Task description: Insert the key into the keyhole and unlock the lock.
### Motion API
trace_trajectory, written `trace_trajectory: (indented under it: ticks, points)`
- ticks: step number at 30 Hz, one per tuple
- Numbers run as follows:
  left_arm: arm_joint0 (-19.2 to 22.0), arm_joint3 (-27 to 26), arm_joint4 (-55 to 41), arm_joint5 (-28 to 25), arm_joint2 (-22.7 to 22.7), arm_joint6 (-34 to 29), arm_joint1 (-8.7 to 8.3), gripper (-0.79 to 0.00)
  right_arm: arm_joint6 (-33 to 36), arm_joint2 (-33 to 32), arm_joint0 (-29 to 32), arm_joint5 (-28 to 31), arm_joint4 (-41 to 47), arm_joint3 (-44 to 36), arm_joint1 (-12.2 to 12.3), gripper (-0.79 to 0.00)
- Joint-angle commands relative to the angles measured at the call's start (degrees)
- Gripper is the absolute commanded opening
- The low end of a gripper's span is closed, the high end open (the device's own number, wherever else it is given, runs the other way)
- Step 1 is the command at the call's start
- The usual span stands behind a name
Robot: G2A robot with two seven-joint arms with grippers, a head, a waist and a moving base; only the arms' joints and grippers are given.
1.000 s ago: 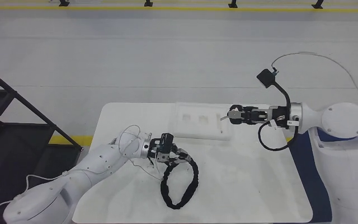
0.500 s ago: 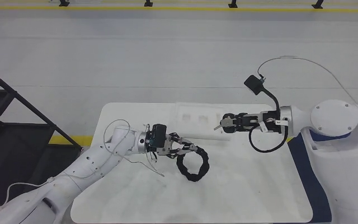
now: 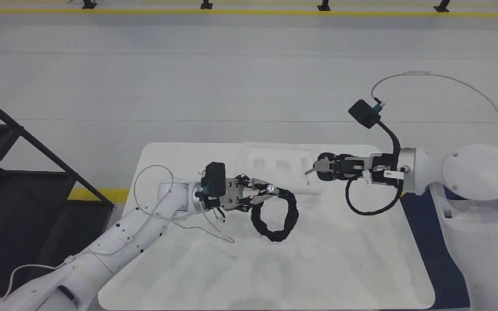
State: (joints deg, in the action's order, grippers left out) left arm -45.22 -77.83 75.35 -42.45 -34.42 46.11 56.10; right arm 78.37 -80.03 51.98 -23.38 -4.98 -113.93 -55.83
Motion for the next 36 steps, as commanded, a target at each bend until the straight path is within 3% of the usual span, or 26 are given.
trace_trajectory:
  ticks: [1,14,23,30,36]
  points:
    - [0.02,0.02,0.02,-0.04,0.02,0.01,-0.01,-0.785,0.01,0.01,-0.01,0.0,-0.02,0.0,0.0,-0.785]
    - [-1.58,-0.24,-2.76,1.96,-1.13,-2.2,0.1,-0.785,-1.9,-0.15,1.41,-1.45,-2.42,-1.13,0.39,-0.785]
    - [-4.76,-3.22,-3.06,11.66,-0.98,-6.6,1.99,-0.785,-7.69,5.62,1.44,-10.23,-6.92,-6.18,1.7,-0.785]
    - [-6.82,-3.4,-1.89,20.92,-0.46,-5.49,4.0,-0.785,-13.95,10.97,-0.22,-16.5,-10.22,-11.08,3.87,-0.785]
    - [-8.26,-1.98,-1.54,24.68,-0.7,-2.81,5.3,-0.785,-16.15,15.16,-2.13,-18.7,-10.37,-12.98,6.3,-0.785]
